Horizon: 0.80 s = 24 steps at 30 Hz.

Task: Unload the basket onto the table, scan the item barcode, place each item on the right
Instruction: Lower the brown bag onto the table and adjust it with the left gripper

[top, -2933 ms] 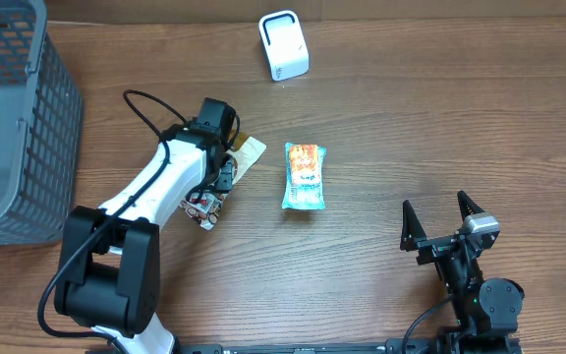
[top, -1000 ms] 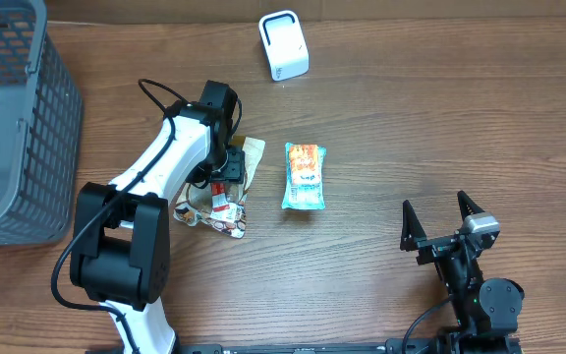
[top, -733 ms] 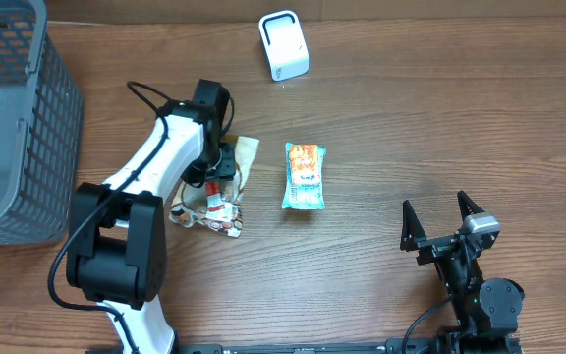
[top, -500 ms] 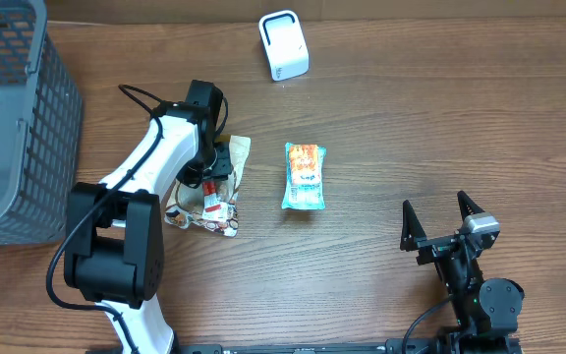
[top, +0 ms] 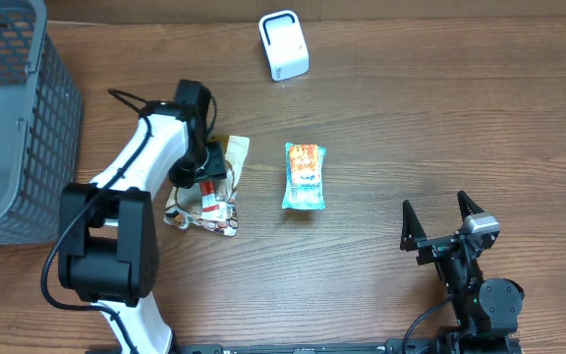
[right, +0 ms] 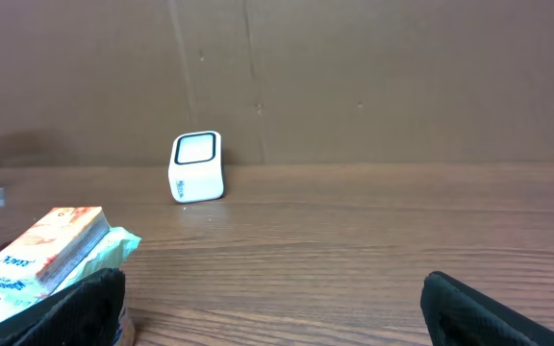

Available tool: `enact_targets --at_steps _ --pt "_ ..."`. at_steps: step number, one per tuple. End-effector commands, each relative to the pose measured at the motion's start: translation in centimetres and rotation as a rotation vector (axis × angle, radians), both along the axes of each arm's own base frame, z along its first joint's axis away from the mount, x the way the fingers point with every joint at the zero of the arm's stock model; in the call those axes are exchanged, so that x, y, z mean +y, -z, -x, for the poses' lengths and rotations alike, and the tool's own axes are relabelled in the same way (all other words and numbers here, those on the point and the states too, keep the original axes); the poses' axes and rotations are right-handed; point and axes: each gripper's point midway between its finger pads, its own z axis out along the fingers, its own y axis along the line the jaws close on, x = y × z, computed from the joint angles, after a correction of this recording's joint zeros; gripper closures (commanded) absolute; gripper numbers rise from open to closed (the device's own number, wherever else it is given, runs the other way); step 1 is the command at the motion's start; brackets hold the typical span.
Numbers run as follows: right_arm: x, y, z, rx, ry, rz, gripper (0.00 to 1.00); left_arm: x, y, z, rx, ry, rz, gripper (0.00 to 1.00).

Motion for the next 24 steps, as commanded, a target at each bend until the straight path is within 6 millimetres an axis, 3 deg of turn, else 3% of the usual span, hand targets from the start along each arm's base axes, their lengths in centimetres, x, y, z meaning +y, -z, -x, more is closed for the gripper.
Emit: enact_targets --at_steps 1,8,14,20,24 --pt "-0.1 0.2 0.0 -0.003 0.003 0.006 0.0 0.4 -0.2 -0.5 0.0 0.014 0.011 0.44" --pt "-0.1 0.2 0.0 -0.003 0.003 0.006 0.0 0.3 -0.1 -0.4 0.0 0.034 0.007 0.5" --pt "-0.1 0.2 0.0 -0.003 0.003 0.006 0.0 0.3 -0.3 -0.7 -0.008 0.026 0.019 0.41" --pt "-0.1 0.2 0.0 -0.003 0.003 0.006 0.0 0.6 -2.9 -1.9 -0.079 -0.016 0.043 0.37" --pt "-0.1 0.2 0.0 -0.003 0.003 0.006 0.0 0.9 -3.1 -1.6 -0.073 -0.032 0.041 0.38"
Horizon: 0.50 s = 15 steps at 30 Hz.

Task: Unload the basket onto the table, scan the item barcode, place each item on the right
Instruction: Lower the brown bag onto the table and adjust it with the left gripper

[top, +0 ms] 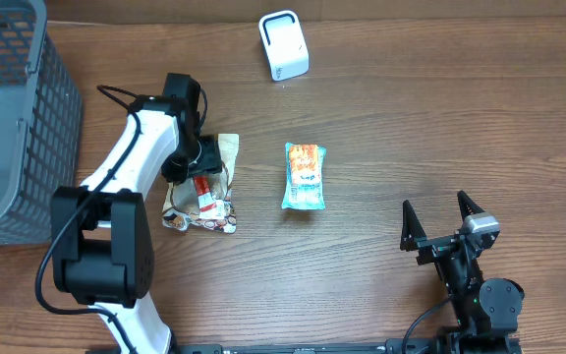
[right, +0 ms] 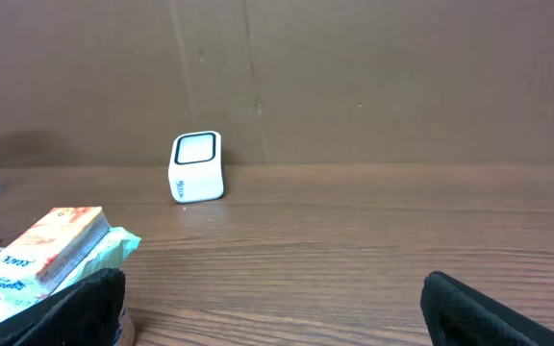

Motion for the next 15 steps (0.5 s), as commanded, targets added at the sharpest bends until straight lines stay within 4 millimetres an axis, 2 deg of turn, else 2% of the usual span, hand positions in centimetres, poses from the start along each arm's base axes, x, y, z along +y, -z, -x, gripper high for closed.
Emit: enact_targets --at_steps 1,6,9,15 --pt "-0.1 0.2 0.0 -0.003 0.003 0.007 0.0 0.1 -1.5 -0.5 -0.037 -0.029 0.019 0.38" --pt "-0.1 0.2 0.0 -0.003 0.003 0.007 0.0 1.1 -0.1 0.4 -0.017 -0.078 -0.034 0.45" --pt "-0.1 0.2 0.0 -0.003 0.003 0.007 0.0 1.1 0.5 0.4 -0.021 -0.082 -0.026 0.49" --pt "-0.1 0.2 0.0 -0.003 0.003 0.006 0.0 1.0 1.0 0.9 -0.011 -0.082 -0.022 0.7"
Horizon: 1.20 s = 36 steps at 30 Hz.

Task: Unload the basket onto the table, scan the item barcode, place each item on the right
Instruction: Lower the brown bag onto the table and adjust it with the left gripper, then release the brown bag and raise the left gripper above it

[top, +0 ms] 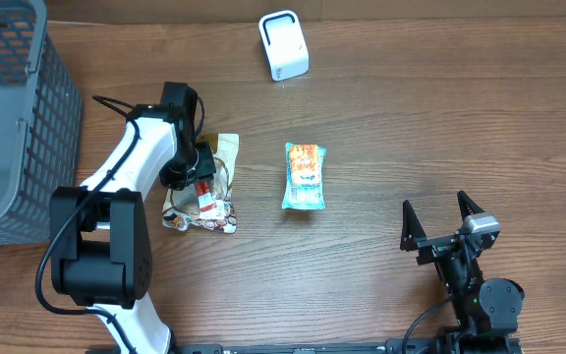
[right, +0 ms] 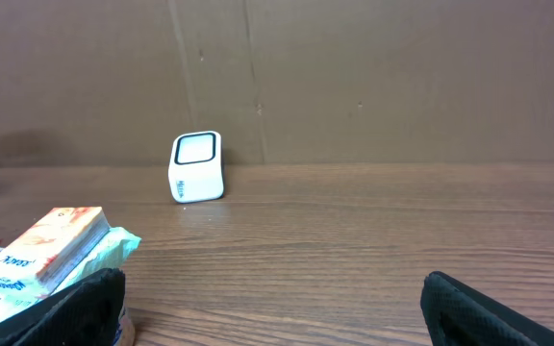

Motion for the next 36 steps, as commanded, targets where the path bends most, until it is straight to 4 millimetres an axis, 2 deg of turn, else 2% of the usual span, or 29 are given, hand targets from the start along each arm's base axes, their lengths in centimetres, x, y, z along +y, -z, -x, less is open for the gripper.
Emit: enact_targets --at_steps 1,4,13,21,28,29,30,33,36 --pt "-0.1 0.2 0.0 -0.003 0.003 0.006 0.0 0.3 -0.7 -0.2 -0.028 -0.018 -0.004 0.75" --pt "-0.1 0.2 0.0 -0.003 0.003 0.006 0.0 0.3 -1.0 -0.5 -0.04 -0.008 -0.001 0.89" --pt "-0.1 0.2 0.0 -0.003 0.003 0.006 0.0 0.4 -2.1 -0.4 -0.052 0.119 -0.003 0.96" --pt "-0.1 0.2 0.0 -0.004 0.003 0.006 0.0 0.3 -3.7 0.0 -0.025 0.196 0.002 0.93" --pt "-0.1 0.2 0.0 -0.003 0.003 0.006 0.0 -0.1 -2.1 1.6 0.023 0.231 -0.024 0.87" --pt "-0.1 0.2 0.0 -0.003 0.003 0.006 0.0 -0.2 -1.8 1.7 0.024 0.236 -0.024 0.83" --pt "-0.1 0.2 0.0 -0.003 0.003 0.006 0.0 -0.4 -1.6 1.8 0.024 0.242 -0.024 0.7" --pt "-0.1 0.2 0.0 -0.003 0.003 0.006 0.0 -0.7 -1.7 1.5 0.011 0.236 -0.024 0.44" --pt "-0.1 0.2 0.0 -0.003 0.003 0.006 0.0 -0.6 -3.1 0.5 -0.023 0.187 -0.021 0.37"
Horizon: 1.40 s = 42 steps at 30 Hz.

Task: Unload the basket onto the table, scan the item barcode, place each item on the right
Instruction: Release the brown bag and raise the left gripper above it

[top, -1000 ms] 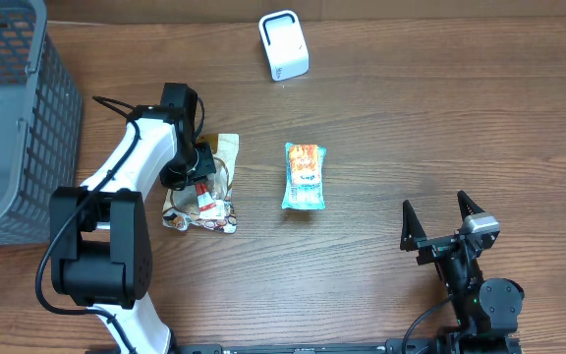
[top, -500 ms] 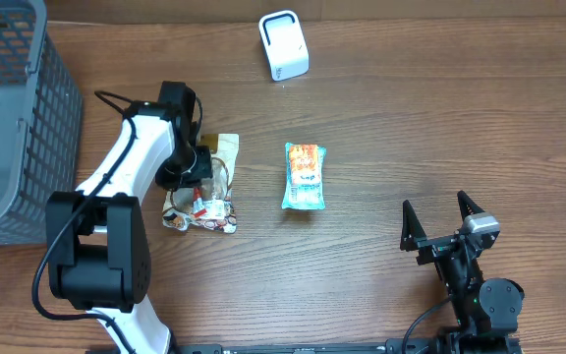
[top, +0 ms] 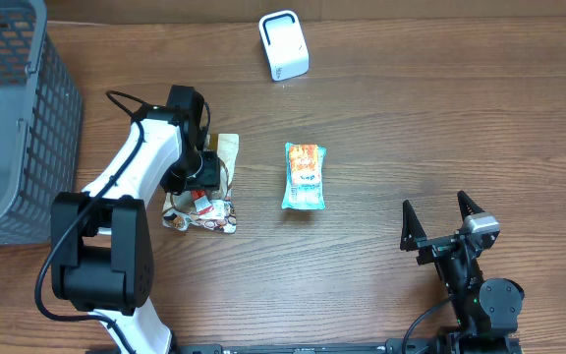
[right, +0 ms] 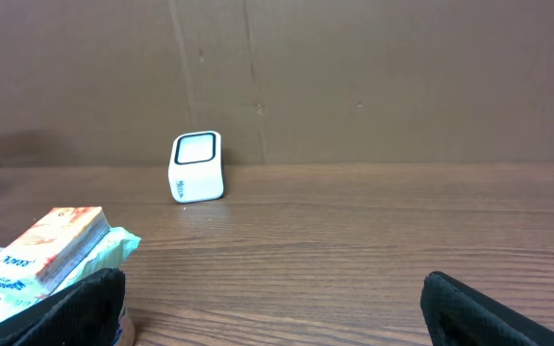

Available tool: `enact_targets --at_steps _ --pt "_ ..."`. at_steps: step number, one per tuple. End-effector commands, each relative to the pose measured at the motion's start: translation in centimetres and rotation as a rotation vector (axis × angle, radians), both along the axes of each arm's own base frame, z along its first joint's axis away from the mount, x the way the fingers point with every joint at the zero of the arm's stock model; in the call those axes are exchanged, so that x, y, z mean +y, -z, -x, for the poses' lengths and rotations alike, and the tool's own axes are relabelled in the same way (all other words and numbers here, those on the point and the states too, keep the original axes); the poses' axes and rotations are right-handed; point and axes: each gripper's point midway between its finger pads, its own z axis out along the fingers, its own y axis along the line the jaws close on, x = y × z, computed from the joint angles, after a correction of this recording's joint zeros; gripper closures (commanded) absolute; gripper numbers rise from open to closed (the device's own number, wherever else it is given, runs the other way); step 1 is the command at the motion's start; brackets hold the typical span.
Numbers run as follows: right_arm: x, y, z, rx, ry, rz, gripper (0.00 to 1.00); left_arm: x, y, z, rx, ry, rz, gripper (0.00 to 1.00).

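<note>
A white barcode scanner [top: 283,44] [right: 197,165] stands at the far middle of the table. A crumpled cream and red snack packet [top: 207,206] lies at the left. My left gripper [top: 201,171] is down on its upper half; its jaws are hidden by the wrist. An orange and teal packet [top: 305,175] [right: 46,252] lies flat at the centre. My right gripper [top: 440,222] [right: 277,322] rests open near the front right edge, with nothing between its fingers [right: 89,308].
A grey mesh basket [top: 13,108] fills the far left corner. A brown cardboard wall [right: 354,77] stands behind the scanner. Bare wood lies between the centre packet and the right gripper.
My left wrist has shifted slightly right and toward the front over the snack packet, covering more of its red print. The packet, the scanner and the right arm have not moved.
My left gripper was on the snack packet, whose top corner lay further right. Then the wrist stood further back and left, and the packet's top had shifted left. It stayed there a moment, and is now a little nearer over the same packet. The right arm stayed still.
</note>
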Motion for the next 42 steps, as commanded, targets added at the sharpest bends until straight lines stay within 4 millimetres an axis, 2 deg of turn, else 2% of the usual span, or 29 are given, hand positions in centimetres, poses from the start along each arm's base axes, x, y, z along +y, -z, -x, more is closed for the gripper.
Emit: enact_targets --at_steps 1,4,10,13,15,17,20,42 --pt "-0.1 0.2 0.0 -0.003 0.003 0.006 0.0 0.1 -3.0 -1.9 -0.087 -0.046 0.008 0.34" --pt "-0.1 0.2 0.0 -0.003 0.003 0.006 0.0 0.5 -6.3 -3.7 -0.167 -0.071 0.019 0.29" --pt "-0.1 0.2 0.0 -0.003 0.003 0.006 0.0 1.3 -15.0 -7.0 -0.404 -0.104 0.034 0.16" --pt "-0.1 0.2 0.0 -0.003 0.003 0.006 0.0 2.5 -19.4 -7.5 -0.528 -0.15 -0.008 0.08" --pt "-0.1 0.2 0.0 -0.003 0.003 0.006 0.0 3.4 -21.5 -7.5 -0.593 -0.173 -0.044 0.0" --pt "-0.1 0.2 0.0 -0.003 0.003 0.006 0.0 4.0 -23.0 -7.4 -0.643 -0.186 -0.07 0.0" --pt "-0.1 0.2 0.0 -0.003 0.003 0.006 0.0 4.0 -23.8 -7.0 -0.663 -0.187 -0.066 0.0" --pt "-0.1 0.2 0.0 -0.003 0.003 0.006 0.0 4.0 -23.7 -7.0 -0.659 -0.186 -0.066 0.0"
